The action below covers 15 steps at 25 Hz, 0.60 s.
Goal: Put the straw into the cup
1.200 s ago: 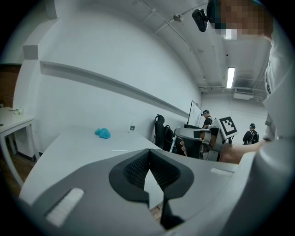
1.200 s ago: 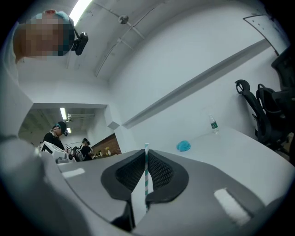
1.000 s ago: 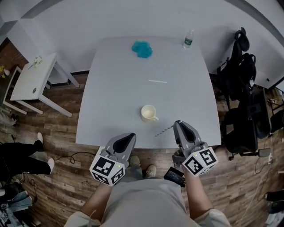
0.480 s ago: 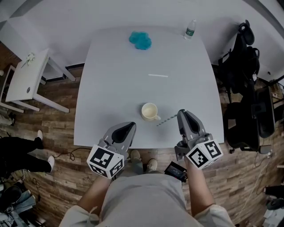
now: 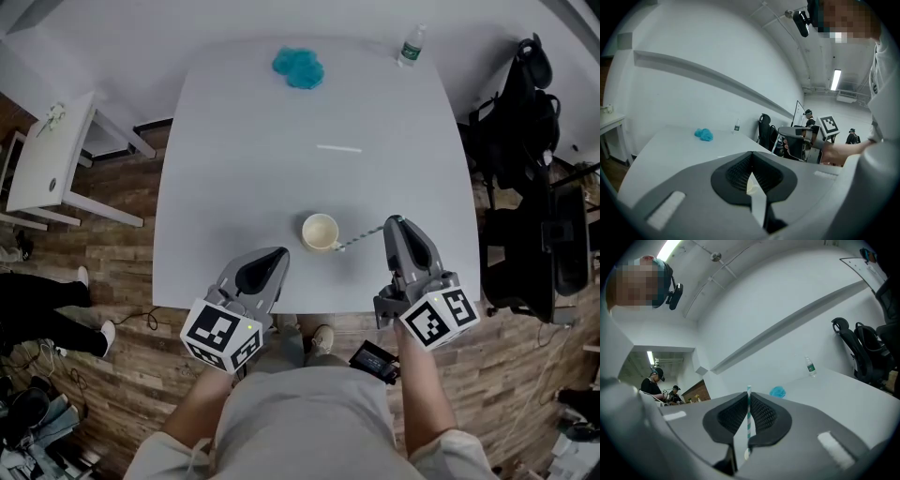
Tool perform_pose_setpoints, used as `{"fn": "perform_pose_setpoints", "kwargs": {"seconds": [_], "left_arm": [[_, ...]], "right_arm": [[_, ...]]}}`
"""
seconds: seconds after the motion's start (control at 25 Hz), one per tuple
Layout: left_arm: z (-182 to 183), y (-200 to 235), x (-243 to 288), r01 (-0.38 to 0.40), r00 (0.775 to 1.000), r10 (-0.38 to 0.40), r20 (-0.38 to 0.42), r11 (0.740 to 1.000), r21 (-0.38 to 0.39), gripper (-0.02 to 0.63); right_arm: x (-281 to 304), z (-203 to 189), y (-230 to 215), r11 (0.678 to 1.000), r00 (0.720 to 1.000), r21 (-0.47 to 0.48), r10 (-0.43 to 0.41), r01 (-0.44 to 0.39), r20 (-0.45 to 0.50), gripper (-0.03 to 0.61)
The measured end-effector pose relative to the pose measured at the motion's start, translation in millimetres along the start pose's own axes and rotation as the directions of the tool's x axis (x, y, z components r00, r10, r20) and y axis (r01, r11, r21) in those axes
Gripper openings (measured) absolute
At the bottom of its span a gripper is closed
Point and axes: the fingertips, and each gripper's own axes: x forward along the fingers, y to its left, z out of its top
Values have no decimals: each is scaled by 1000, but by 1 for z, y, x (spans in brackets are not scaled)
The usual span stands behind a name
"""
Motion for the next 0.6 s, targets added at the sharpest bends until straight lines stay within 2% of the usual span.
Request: {"fn": "perform_pose_setpoints", "kwargs": {"seconds": [0.6], "left_arm": [[-17,26,8,-6,1000,6,-19,999,-38,18]], "right_arm": [[31,-21,-12,1000,1000,25,-17,17,-20,23]]}}
